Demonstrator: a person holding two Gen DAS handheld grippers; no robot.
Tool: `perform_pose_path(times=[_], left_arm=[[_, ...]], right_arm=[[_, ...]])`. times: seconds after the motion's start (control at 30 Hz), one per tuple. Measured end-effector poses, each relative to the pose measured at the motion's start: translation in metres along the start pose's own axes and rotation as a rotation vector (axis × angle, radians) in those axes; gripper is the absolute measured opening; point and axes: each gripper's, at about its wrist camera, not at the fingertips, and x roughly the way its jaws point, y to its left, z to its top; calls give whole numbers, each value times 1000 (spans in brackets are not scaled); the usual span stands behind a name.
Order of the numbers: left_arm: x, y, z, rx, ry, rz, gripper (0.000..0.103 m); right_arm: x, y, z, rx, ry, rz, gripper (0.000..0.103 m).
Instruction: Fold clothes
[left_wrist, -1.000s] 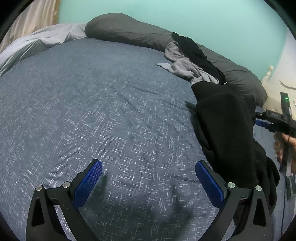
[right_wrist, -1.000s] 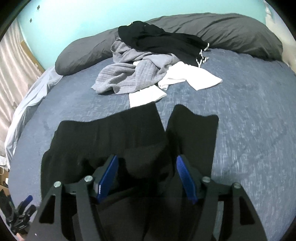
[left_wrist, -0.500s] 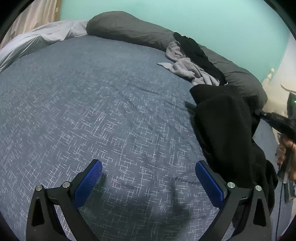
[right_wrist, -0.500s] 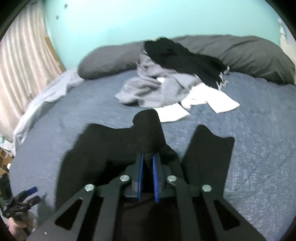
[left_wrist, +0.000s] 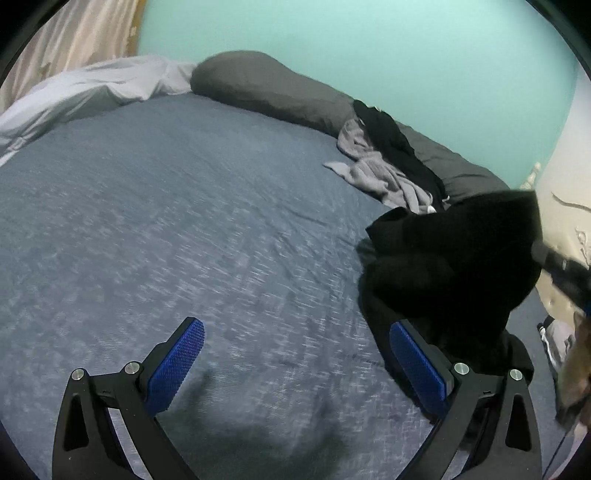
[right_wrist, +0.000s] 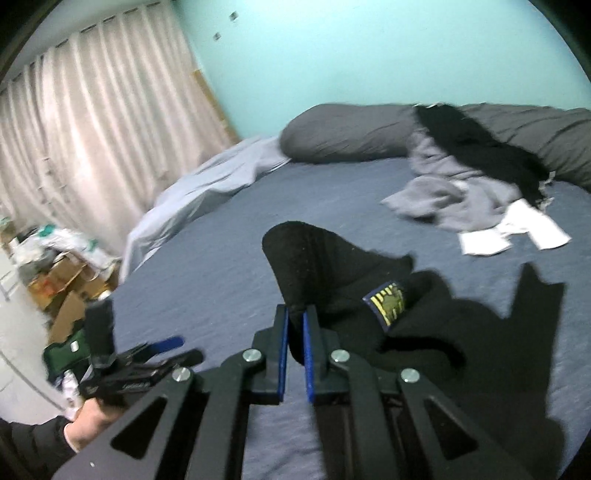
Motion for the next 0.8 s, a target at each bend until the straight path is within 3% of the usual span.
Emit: perform_pose_path(times=[0.3,0.5,0.63,0.8], left_arm=[[-24,41,3,-59,-15,38,103],[-25,44,1,-49,-1,43,103],[-18,41,-1,-42,25,34,103],[-12,34,-2,-36,46,19,103]], right_arm=[[56,68,-48,-4,120,106,7],[85,85,-77,-12,227,75,7],[81,76,-80,21,232,33,11],[51,64,-76,25,194,28,27]])
